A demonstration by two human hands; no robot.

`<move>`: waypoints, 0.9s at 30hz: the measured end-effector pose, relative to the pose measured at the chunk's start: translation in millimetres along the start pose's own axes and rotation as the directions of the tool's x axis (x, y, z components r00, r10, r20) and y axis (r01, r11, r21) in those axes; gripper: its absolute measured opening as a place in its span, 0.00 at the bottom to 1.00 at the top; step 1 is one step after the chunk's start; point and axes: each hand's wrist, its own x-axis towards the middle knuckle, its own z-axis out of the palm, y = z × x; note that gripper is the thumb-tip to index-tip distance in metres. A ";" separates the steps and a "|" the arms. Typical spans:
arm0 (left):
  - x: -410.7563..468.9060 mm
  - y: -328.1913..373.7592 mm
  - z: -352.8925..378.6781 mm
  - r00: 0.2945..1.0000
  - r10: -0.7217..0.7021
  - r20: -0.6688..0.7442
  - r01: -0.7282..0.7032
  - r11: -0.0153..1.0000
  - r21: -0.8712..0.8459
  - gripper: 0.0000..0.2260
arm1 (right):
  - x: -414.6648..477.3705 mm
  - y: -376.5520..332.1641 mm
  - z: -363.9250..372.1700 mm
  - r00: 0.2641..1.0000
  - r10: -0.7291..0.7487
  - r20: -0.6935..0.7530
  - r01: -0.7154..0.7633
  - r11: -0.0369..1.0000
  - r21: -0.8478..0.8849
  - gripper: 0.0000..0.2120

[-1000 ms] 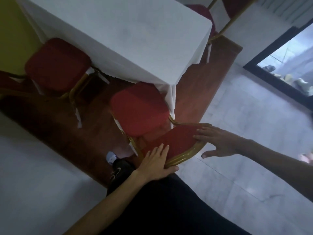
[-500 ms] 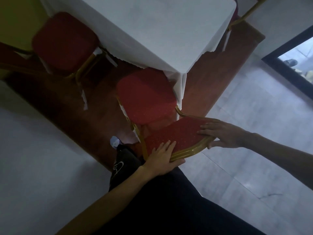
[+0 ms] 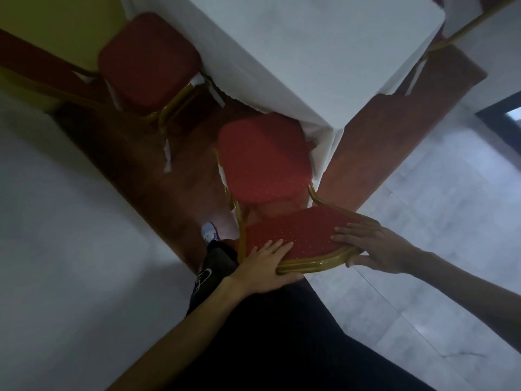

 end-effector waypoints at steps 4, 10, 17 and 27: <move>-12.8 -32.6 -10.2 1.000 0.009 -0.023 -0.009 1.000 -0.003 0.41 | 18.5 -27.3 7.2 0.997 -0.002 -0.080 0.003 1.000 0.020 0.31; -38.2 -76.9 -30.3 0.998 0.020 -0.058 -0.018 0.999 0.045 0.43 | 50.1 -73.8 19.0 0.982 0.044 -0.185 -0.029 0.996 0.081 0.32; -62.3 -140.2 -71.4 0.999 0.026 -0.031 -0.022 0.994 0.104 0.46 | 98.0 -138.4 32.1 0.945 0.134 -0.297 -0.075 0.976 0.202 0.32; -81.8 -225.7 -158.8 0.981 0.075 0.179 -0.116 0.966 0.231 0.49 | 172.9 -233.8 39.4 0.891 0.328 -0.314 -0.251 0.932 0.260 0.32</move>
